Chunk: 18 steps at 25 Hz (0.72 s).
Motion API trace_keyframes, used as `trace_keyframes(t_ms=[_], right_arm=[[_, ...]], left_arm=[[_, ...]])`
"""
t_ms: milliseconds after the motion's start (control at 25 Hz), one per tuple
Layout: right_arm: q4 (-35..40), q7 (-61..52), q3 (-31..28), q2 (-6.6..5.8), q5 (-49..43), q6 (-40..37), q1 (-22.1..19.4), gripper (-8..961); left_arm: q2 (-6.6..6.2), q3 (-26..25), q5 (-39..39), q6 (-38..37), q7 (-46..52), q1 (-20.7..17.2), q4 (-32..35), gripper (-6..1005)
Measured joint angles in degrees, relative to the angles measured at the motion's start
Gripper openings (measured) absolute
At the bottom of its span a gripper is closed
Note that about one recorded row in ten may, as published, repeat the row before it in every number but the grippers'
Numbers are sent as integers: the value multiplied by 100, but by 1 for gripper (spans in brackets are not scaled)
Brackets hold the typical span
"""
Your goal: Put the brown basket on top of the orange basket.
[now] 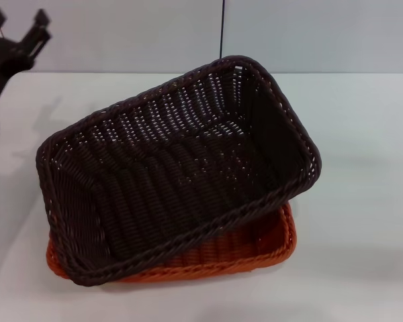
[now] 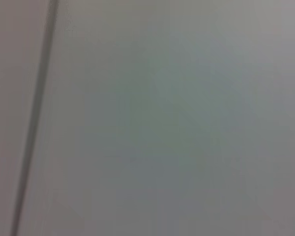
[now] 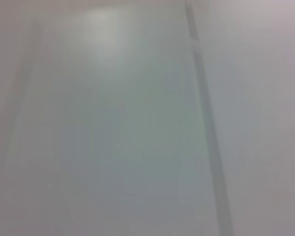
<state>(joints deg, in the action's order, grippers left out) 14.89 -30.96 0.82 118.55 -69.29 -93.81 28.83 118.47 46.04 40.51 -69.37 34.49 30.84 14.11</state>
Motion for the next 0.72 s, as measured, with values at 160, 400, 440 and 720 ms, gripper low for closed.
trace_keyframes(t_ms=[160,400,440,720], right_arm=[[-71,1019,1,0,677,1107,376,633],[-110,1706,-3,-1,884,1842,784,633],[-112,1713,-7,-3,886,1874,809,633],[-218,1716,-12,-7,902,2008,850,636]], left_arm=[[-6,-162,-1,-215,-3,-78,-98,844],[-8,-483,-1,-882,-4,-361,-354,844],[-8,-483,-1,-882,-4,-361,-354,844],[7,-493,1,-1127,-21,-438,-609,844]])
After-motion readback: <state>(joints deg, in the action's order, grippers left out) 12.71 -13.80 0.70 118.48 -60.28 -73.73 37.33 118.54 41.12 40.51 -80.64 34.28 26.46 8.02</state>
